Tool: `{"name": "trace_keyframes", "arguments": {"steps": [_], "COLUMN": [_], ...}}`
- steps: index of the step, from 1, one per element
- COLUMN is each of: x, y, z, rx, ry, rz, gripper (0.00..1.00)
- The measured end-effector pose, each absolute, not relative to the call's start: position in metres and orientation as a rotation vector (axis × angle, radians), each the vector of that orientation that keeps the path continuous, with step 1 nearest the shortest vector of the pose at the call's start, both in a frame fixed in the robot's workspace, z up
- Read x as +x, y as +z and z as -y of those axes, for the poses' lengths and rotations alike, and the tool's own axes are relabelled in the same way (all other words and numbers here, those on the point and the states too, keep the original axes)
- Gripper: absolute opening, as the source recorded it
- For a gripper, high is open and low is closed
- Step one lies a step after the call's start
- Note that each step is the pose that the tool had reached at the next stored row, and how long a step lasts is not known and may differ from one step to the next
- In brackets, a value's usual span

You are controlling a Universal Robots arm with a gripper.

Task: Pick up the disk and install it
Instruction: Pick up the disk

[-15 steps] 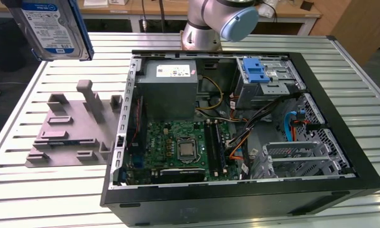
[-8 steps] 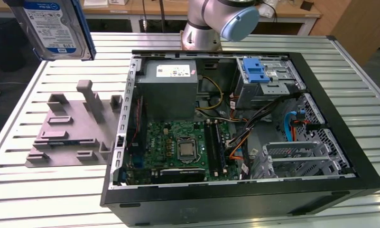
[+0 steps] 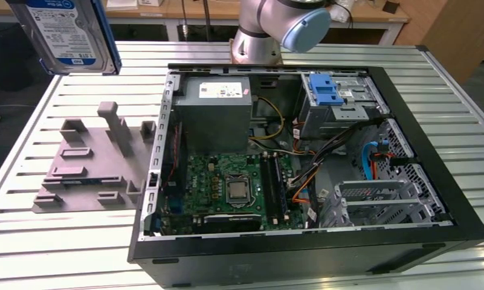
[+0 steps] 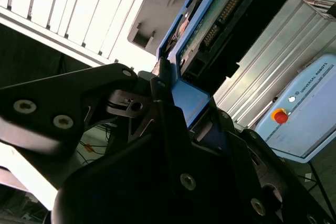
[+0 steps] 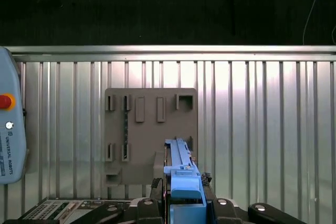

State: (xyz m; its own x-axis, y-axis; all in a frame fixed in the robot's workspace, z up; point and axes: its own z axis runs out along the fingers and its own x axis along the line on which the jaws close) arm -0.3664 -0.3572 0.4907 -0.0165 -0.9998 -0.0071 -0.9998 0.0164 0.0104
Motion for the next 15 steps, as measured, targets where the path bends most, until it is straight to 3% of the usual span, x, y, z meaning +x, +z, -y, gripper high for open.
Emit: {"name": "trace_keyframes", "arguments": {"steps": [15], "x": [-0.3611], "y": [0.4907], "z": [0.3683], "rx": [2.202], "ry": [-0.020], "rz": [2.238], "gripper": [0.37]}}
